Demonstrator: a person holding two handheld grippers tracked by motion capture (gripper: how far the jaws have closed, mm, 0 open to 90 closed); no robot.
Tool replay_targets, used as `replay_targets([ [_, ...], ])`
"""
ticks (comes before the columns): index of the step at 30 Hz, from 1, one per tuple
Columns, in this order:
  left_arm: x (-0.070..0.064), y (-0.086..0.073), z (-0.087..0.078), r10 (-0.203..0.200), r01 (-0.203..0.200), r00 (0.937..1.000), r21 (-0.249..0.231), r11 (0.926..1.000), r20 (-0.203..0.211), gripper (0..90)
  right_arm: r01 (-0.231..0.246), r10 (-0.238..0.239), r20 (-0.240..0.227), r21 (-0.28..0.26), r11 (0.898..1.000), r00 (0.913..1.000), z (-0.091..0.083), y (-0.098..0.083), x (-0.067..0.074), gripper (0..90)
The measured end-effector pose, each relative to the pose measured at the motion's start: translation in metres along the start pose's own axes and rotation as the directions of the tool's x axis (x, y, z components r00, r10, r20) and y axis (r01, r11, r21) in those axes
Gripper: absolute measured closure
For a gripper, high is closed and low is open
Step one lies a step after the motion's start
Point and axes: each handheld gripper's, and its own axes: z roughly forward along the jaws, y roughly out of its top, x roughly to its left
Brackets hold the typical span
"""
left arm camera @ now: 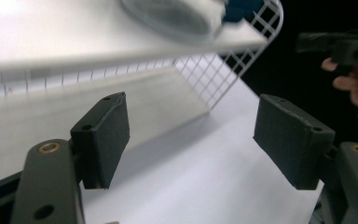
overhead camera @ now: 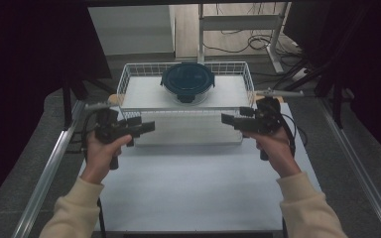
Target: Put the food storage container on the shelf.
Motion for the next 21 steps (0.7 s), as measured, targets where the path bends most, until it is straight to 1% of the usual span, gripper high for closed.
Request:
replay_targets([
  [1,-0.001,-0.011,-0.003,0.004,-0.004,1.0000,0.003,1.0000,0.002,26.4,0.012,-0.012,-0.004,0.000,1.000,0.9999,-0.004,-0.007,0.002,18.1],
  [2,-0.001,-0.022,-0.005,0.008,-0.008,1.0000,0.008,0.9999,0.000,26.5,0.026,-0.026,-0.010,-0.002,1.000,0.9996,-0.009,-0.019,0.004,18.2],
  [3,-0.001,-0.029,-0.006,0.011,-0.011,0.9999,0.011,0.9999,-0.002,26.6,0.034,-0.035,-0.011,-0.008,0.999,0.9993,-0.014,-0.032,0.006,18.2],
  [4,-0.001,-0.037,-0.006,0.019,-0.018,0.9998,0.023,0.9996,-0.008,26.6,0.034,-0.034,-0.012,-0.005,0.999,0.9994,-0.016,-0.039,0.006,18.2],
  [5,-0.002,-0.047,-0.006,0.027,-0.026,0.9993,0.036,0.9990,-0.024,26.5,0.028,-0.028,-0.013,-0.001,1.000,0.9995,-0.018,-0.049,0.006,18.2],
  [6,-0.003,-0.053,-0.005,0.033,-0.031,0.9987,0.042,0.9986,-0.039,26.4,0.027,-0.027,-0.010,-0.001,1.000,0.9996,-0.020,-0.062,0.005,18.3],
  [7,-0.003,-0.062,-0.004,0.040,-0.037,0.9977,0.052,0.9980,-0.056,26.1,0.023,-0.023,-0.007,0.004,1.000,0.9997,-0.021,-0.069,0.004,18.3],
  [9,-0.004,-0.078,-0.002,0.043,-0.038,0.9971,0.072,0.9967,-0.062,25.5,0.022,-0.022,0.012,0.012,1.000,0.9997,-0.024,-0.088,0.000,18.3],
  [11,-0.003,-0.094,0.003,0.060,-0.052,0.9958,0.109,0.9926,-0.069,24.3,0.013,-0.014,0.028,0.028,1.000,0.9995,-0.024,-0.108,-0.007,18.3],
  [12,-0.003,-0.101,0.005,0.059,-0.050,0.9952,0.118,0.9918,-0.078,23.5,0.007,-0.008,0.033,0.042,0.999,0.9994,-0.024,-0.118,-0.011,18.3],
  [13,-0.002,-0.109,0.007,0.065,-0.053,0.9941,0.125,0.9907,-0.087,23.2,0.006,-0.008,0.032,0.056,0.998,0.9995,-0.023,-0.128,-0.015,18.3],
  [14,-0.001,-0.116,0.008,0.068,-0.056,0.9932,0.125,0.9906,-0.095,22.9,0.011,-0.013,0.039,0.058,0.998,0.9992,-0.022,-0.138,-0.018,18.9],
  [15,0.001,-0.123,0.008,0.060,-0.048,0.9927,0.116,0.9921,-0.105,23.0,0.004,-0.007,0.048,0.071,0.998,0.9988,-0.021,-0.147,-0.021,19.2],
  [16,0.003,-0.128,0.010,0.061,-0.046,0.9925,0.136,0.9896,-0.106,23.3,0.003,-0.009,0.056,0.096,0.995,0.9984,-0.020,-0.154,-0.024,19.2],
  [17,0.004,-0.132,0.011,0.070,-0.052,0.9915,0.157,0.9862,-0.110,22.8,0.010,-0.017,0.069,0.106,0.994,0.9975,-0.018,-0.159,-0.026,19.2],
  [19,0.006,-0.138,0.012,0.068,-0.047,0.9896,0.162,0.9857,-0.127,22.7,0.022,-0.033,0.092,0.111,0.994,0.9952,-0.017,-0.163,-0.029,19.4],
  [21,0.007,-0.140,0.013,0.076,-0.054,0.9886,0.166,0.9846,-0.130,22.6,0.020,-0.029,0.087,0.105,0.994,0.9958,-0.016,-0.164,-0.029,19.3],
])
